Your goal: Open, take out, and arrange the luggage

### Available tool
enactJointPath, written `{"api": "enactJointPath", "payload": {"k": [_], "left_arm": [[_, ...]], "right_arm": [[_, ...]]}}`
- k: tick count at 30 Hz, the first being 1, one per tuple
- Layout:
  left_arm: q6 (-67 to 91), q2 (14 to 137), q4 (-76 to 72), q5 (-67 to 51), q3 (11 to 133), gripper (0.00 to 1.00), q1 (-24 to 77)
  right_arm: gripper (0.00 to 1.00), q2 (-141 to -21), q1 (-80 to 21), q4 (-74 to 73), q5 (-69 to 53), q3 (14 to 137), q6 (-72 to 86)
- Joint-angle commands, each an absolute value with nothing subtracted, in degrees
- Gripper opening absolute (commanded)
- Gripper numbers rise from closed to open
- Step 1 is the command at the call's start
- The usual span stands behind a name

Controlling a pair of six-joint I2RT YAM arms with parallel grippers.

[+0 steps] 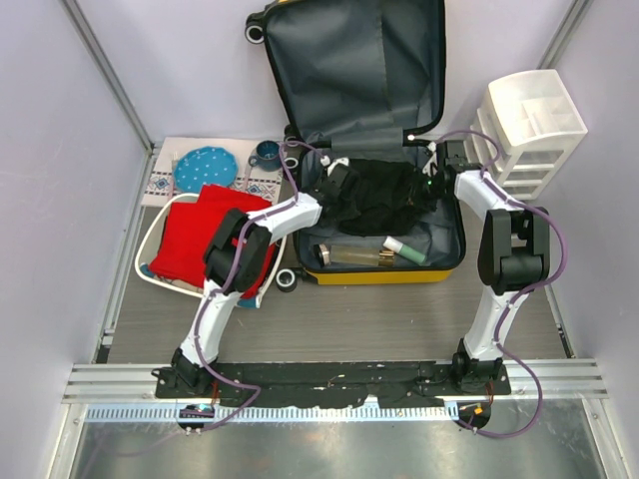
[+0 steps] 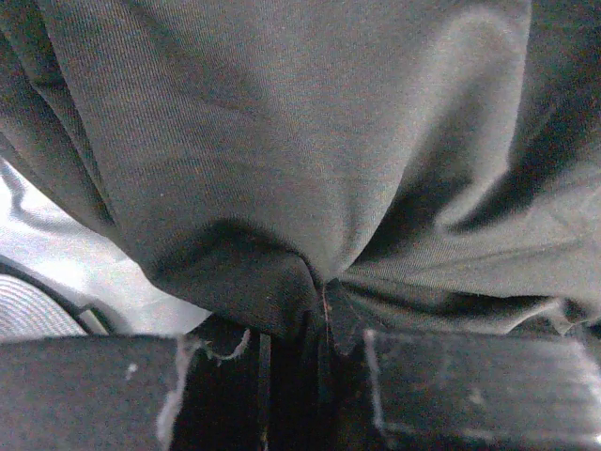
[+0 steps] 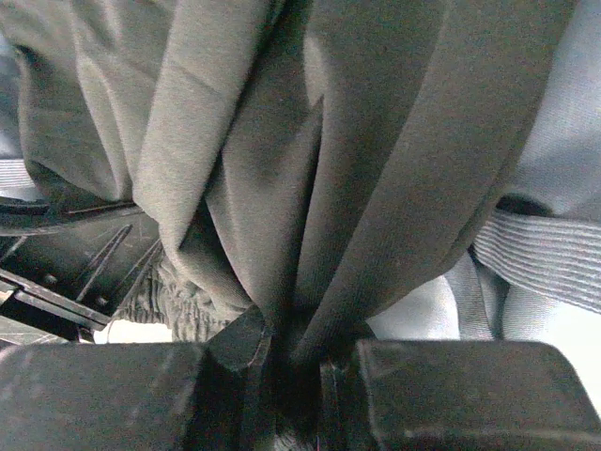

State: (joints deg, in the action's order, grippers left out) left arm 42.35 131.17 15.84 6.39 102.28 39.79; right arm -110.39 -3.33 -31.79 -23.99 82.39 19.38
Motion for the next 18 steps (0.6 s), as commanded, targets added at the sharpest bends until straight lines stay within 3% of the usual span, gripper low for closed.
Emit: {"api": "enactJointPath", "payload": {"k": [1,18], "left_arm": [[34.4,124.1,13.5,7.7,103.3,0.00,40.1],[22.7,111.8,17.9,6.6,104.6,0.00,36.9]], "right_arm": [[0.01,-105.0,-3.7,-30.1,-28.4,86.8,20.6],[0.01,-97.5,-8.1,-29.4,-31.0,93.3,24.1]]}}
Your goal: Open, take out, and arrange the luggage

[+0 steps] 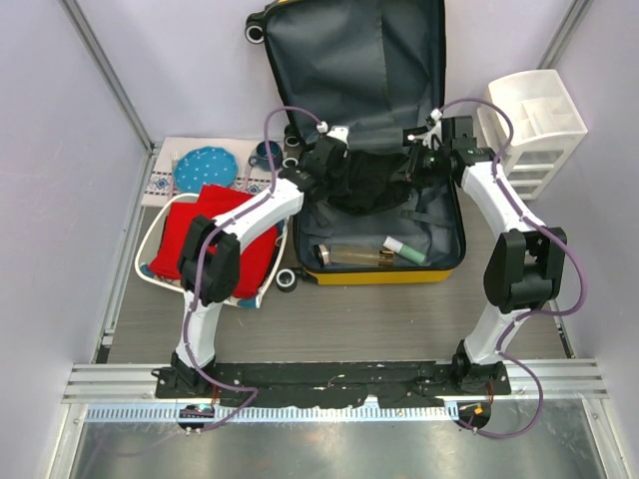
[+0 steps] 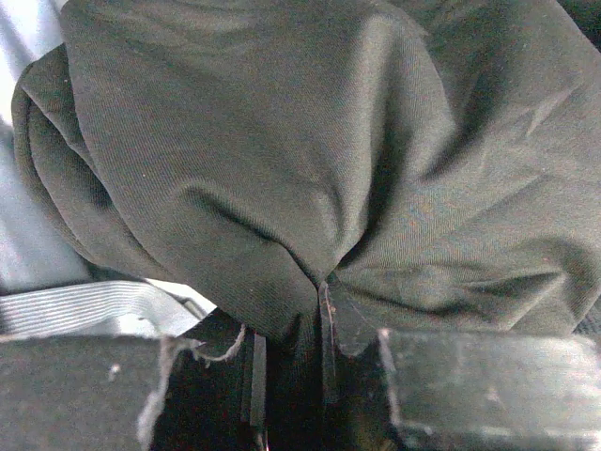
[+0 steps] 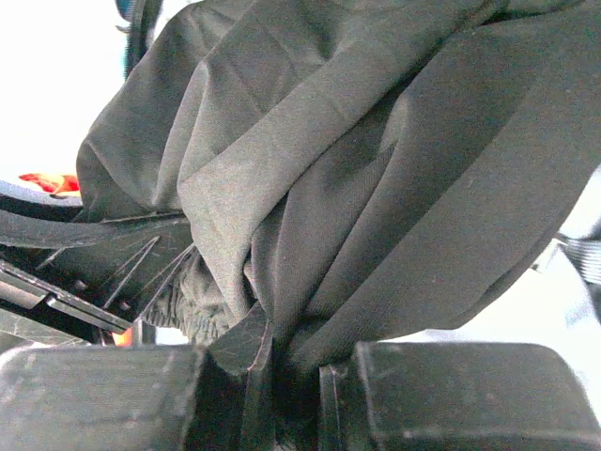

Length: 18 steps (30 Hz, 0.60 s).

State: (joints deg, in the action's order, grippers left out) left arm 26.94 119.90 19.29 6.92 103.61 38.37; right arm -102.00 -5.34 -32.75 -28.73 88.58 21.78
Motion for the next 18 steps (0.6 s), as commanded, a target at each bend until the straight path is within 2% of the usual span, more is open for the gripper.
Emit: {"api": "enactJointPath", "payload": {"k": [1,7,18], "left_arm": [[21.9,110.9,18.2,6.0,104.2,0.00,36.5],[18.7,100.0,20.8,4.0,98.2,0.00,32.3],[14.6,77.5,30.7,-1.9,83.0,0.00,19.1]], "right_arm": [[0.01,-97.2,-8.6,-28.9,-30.9,94.1,24.7],[0.01,-94.9,-14.7,-25.8,-29.4,96.2,28.2],[0.01,-97.6,-37.6,-18.6,-19.3,100.3,33.3]]}}
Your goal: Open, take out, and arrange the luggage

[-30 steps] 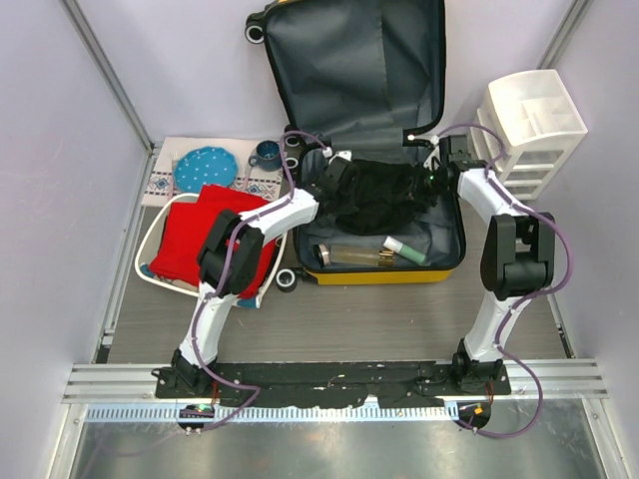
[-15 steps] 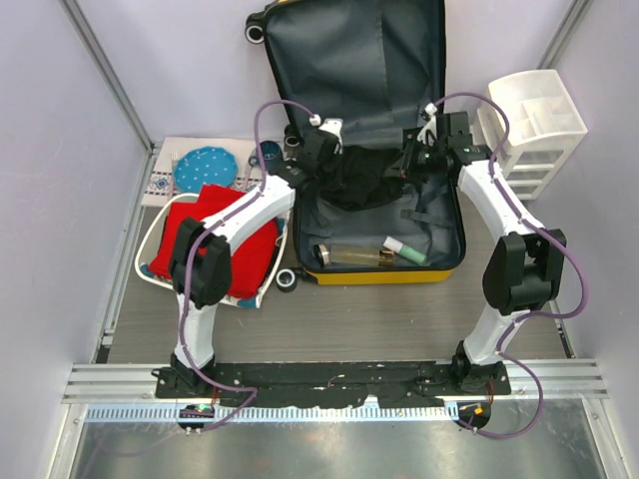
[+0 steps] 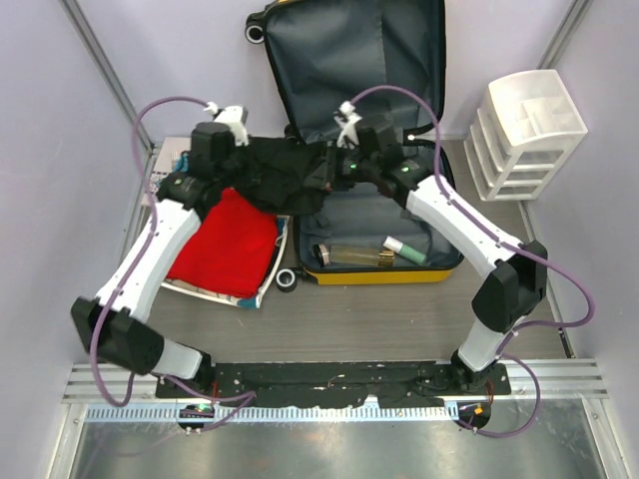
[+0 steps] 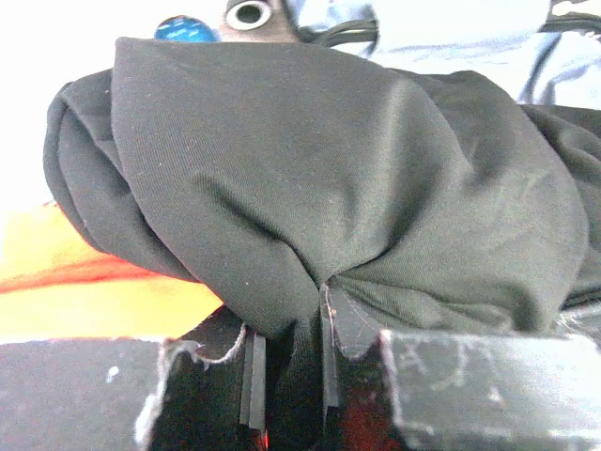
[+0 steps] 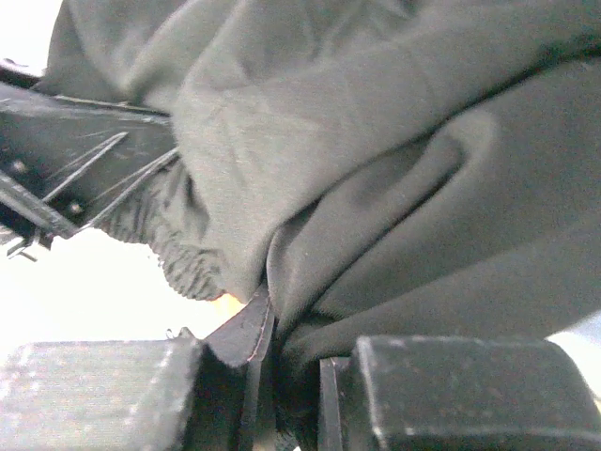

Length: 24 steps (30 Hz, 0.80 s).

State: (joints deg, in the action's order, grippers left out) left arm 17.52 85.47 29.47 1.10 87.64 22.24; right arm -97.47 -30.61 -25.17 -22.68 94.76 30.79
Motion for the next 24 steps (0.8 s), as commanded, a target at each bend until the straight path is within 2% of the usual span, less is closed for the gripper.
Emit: {"api": "enactJointPath", "payload": {"k": [1,5,9,17,24], "left_arm": [[12.3,76.0,31.2,-1.5,82.0,0.00,17.6],[7.9,68.9,34.0,2.5,77.0,0.00,13.1],[5.3,67.2,36.1,3.8,71.9,0.00,8.4],[-1.6,67.7,35.1,-5.3,63.6,0.00,-3.4],[-4.7,69.7,36.1,-8.0,61.3,0.00,-9.1]], "right_arm": [[0.01,-98.7,-40.9,-18.3,-17.4,101.1,33.1],[0.01,-104.2,-48.1,-17.4,-14.1,104.9,34.0],[0.01,-110.4,-53.5,-14.8,-11.2,105.9,37.1],[0.01,-122.3,-58.9,-14.1,-11.2,109.9,38.5],[0.01,-123.8,-63.8,-13.2,-10.8,111.5,37.2]]}}
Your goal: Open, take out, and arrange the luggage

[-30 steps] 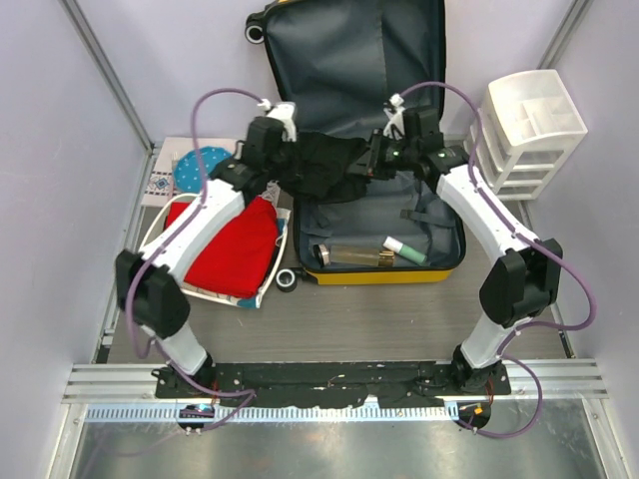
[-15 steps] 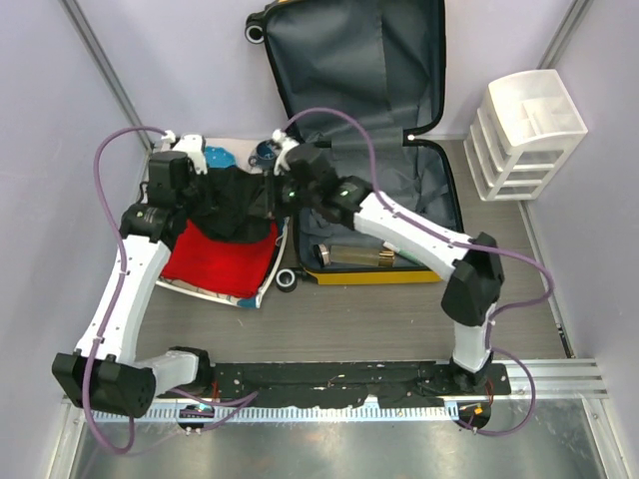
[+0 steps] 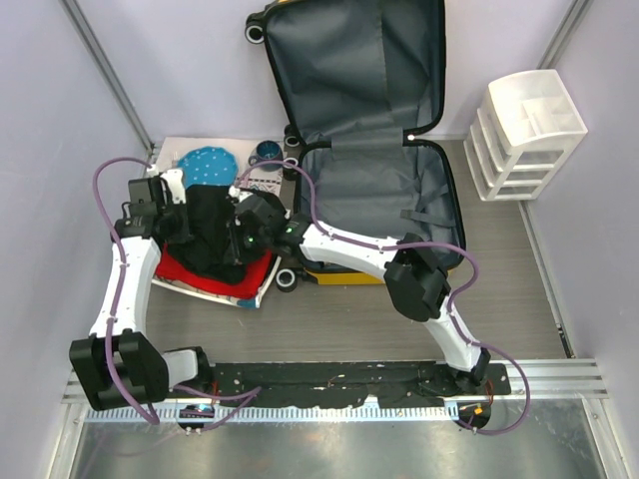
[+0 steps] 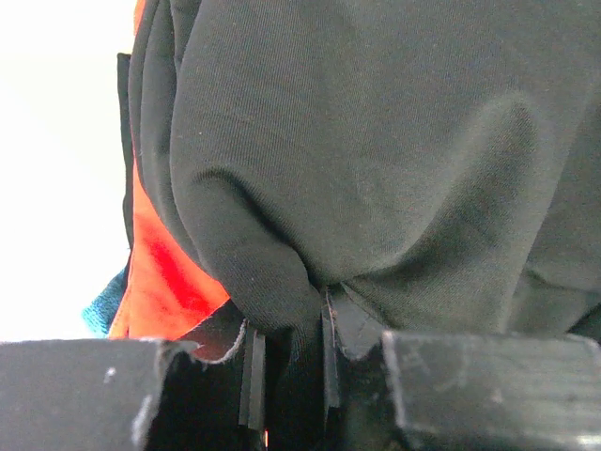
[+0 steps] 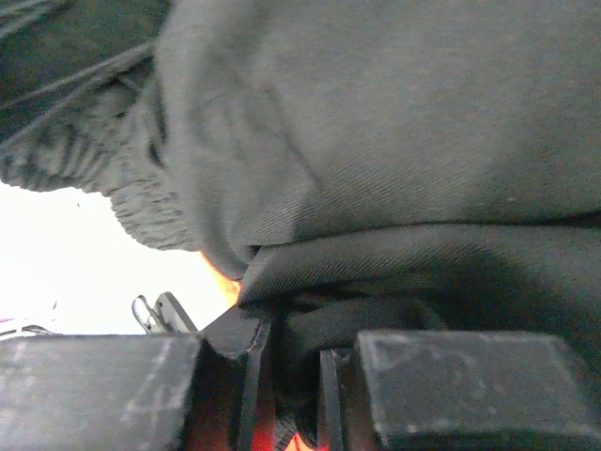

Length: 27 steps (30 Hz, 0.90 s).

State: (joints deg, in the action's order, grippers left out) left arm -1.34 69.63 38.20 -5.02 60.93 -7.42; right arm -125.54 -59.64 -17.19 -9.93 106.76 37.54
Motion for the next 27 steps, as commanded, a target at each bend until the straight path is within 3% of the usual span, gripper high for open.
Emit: {"api": "enactJointPath", "payload": {"k": [1,12,14,15,16,18,19,22,27], "left_arm": [[-4.8,69.5,36.2,-7.5,61.2,0.00,-9.1],[-7.7,72.2,41.5,-6.4,65.0,0.00,-11.2],[-9.3,71.8,42.4,-7.9,63.7,0.00,-11.1],[-9.5,71.0,42.4,-7.8,62.9,0.04,-11.2],[-9.5,70.8,42.1,-7.6,61.9,0.26,-11.3],[-9.2,70.3,42.7,-8.4,62.0,0.45,-12.1],[-9.2,70.3,43.1,-8.8,63.5,0.61,-12.0],[-14.0,72.3,49.4,-13.6,71.8,0.78,-12.0],[-19.8,77.9,60.1,-19.8,88.0,0.79,-12.1]], "right_arm": [[0.01,-123.7,-64.0,-13.2,-10.8,112.0,37.3],[0.01,-121.1,-65.9,-13.6,-9.0,108.9,38.2],[0.20,-121.1,-65.5,-13.5,-9.2,107.8,39.0],[0.32,-120.9,-65.3,-13.6,-9.6,107.6,39.1],[0.50,-120.7,-65.1,-13.6,-9.9,107.3,39.1],[0.67,-119.9,-64.4,-14.1,-10.2,106.9,38.1],[0.74,-118.8,-64.2,-14.7,-10.0,106.8,37.4],[0.79,-114.9,-62.9,-16.8,-9.8,105.6,34.2],[0.79,-107.6,-61.0,-19.9,-12.0,101.7,25.9]]}}
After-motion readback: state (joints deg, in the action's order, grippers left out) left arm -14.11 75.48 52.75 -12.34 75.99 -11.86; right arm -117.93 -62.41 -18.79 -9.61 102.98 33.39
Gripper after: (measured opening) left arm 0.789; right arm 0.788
